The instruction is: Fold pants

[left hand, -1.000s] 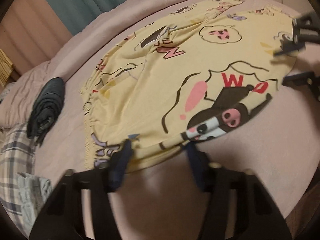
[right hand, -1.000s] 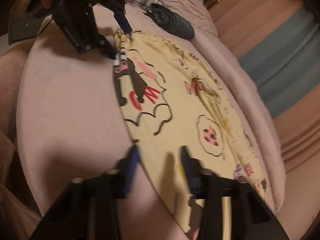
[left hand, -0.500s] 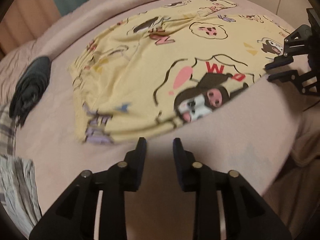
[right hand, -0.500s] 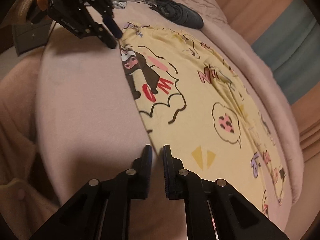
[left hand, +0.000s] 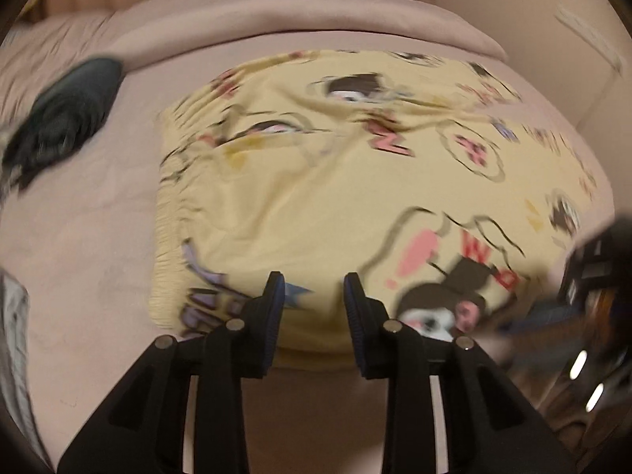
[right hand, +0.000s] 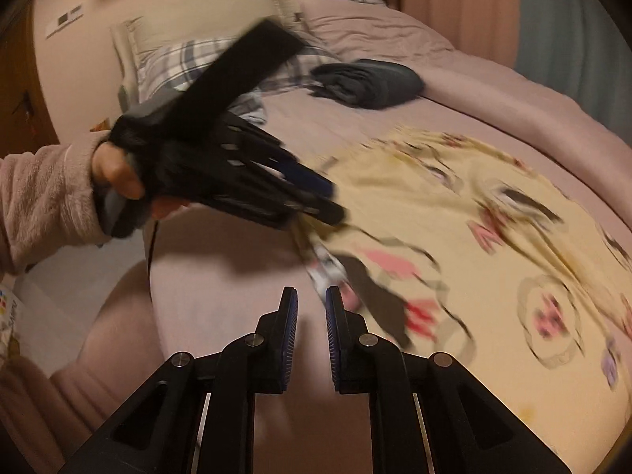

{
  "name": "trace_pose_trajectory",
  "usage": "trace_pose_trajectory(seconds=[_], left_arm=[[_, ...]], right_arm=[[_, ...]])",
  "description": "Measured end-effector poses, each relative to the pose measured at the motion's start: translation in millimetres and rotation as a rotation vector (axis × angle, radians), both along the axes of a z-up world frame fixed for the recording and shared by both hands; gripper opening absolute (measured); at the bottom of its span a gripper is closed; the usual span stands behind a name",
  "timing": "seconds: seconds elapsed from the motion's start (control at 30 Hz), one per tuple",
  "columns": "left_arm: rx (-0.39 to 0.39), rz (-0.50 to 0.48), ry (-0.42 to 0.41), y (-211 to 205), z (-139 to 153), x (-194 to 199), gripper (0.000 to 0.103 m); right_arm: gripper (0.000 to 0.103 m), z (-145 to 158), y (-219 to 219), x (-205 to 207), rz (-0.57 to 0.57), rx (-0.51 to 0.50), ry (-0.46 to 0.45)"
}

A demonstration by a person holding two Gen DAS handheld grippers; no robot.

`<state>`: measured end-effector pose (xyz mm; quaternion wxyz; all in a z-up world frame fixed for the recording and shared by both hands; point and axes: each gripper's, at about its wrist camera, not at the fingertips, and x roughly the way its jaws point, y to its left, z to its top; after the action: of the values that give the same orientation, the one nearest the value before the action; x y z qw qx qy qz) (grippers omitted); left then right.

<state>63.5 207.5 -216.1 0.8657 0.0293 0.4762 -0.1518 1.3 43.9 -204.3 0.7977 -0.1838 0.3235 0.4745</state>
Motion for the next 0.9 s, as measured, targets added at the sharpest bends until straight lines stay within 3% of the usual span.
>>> trace_pose_trajectory(seconds=[0.17,0.3,0.37,0.47,0.57,0.63,0.7,0.8,0.83,0.9], left_arm=[[-0.031,0.013,0.008,15,0,3,0.032],[-0.03,-0.012,0.019,19,-2,4,0.033],[-0.036,-0.014,0.034,24,-6,6,0.033],[-0.055,-0.017,0.038,29,-5,6,0.034],[-0.039,-0.006,0.055,33,-8,4,0.036],[-0.033,0.002,0.055,36,-6,1,0.036],[-0.038,0.015,0.046,39,0,-2,0.037],[-0.039,-0.006,-0.024,31,20,-6,0.053],[-0.045,-0.02,-0.061,23,25,-4,0.065],[-0.043,-0.012,-0.084,11,24,3,0.079]], right_arm=[[0.012,-15,50,12,0.021,-0.087,-0.041],[0.012,-32,64,21,0.038,-0.171,-0.046],[0.002,-31,60,20,0.05,-0.145,-0.044],[0.002,-22,55,12,0.111,-0.079,0.026],[0.002,-29,62,3,0.164,-0.112,0.058],[0.002,-36,63,3,0.158,-0.132,0.068],[0.002,-25,53,10,0.136,-0.078,0.118],[0.003,5,23,34,0.03,0.04,0.132],[0.003,9,17,44,-0.021,0.037,0.121],[0.003,3,9,67,-0.124,-0.045,0.08]])
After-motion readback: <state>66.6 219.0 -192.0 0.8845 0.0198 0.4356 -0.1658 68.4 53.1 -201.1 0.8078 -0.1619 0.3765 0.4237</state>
